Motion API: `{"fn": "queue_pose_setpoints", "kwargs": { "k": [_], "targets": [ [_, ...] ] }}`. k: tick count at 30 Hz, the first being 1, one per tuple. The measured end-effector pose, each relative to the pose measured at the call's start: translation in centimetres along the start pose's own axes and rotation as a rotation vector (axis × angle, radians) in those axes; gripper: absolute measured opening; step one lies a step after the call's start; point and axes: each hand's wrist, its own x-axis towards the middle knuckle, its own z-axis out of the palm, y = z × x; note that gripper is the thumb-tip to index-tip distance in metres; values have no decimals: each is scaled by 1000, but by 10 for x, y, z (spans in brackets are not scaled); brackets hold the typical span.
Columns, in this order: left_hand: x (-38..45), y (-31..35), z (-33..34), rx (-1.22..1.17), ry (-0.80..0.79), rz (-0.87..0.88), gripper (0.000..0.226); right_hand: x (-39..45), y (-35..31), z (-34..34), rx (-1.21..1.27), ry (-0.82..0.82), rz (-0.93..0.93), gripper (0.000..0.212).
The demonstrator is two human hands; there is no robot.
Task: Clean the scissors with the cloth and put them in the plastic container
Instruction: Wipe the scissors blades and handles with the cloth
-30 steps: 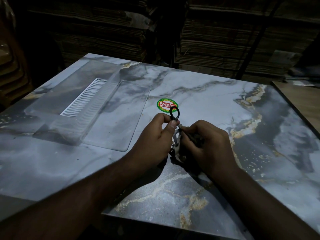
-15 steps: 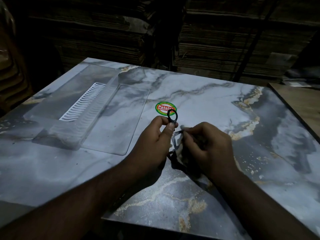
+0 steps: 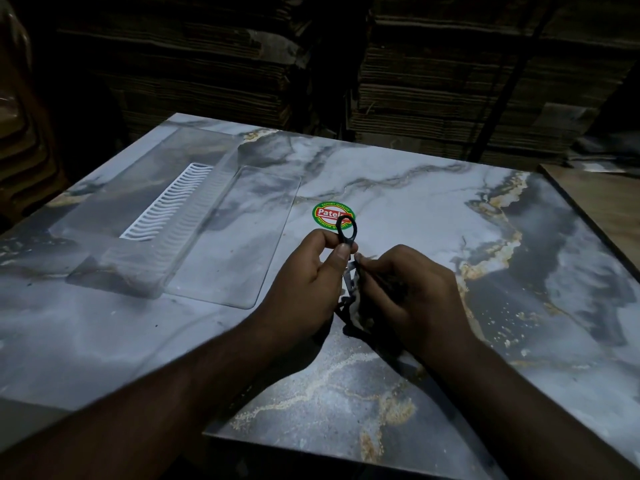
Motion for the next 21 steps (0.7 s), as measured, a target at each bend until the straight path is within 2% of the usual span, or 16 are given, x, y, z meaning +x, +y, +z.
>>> {"fn": "queue_pose_setpoints", "kwargs": {
  "k": [3, 8, 11, 15, 18, 21],
  "targets": [
    [-2, 3, 3, -138, 30, -62, 20, 3, 2, -1, -14, 48, 84, 9],
    [-3, 0, 3, -64, -5, -19, 23, 4, 11, -15, 56, 157, 343, 12],
    [0, -1, 3, -119, 19, -81, 22, 3, 3, -16, 77, 185, 242, 10],
    [2, 0, 3, -93, 0, -22, 23, 2, -4, -8, -3, 17, 20, 14],
    [2, 0, 0, -98, -29, -14, 21, 2, -3, -7, -31, 6, 30, 18],
    [2, -1, -2, -91, -32, 4, 21, 3, 4, -9, -59, 35, 86, 12]
  ]
}}
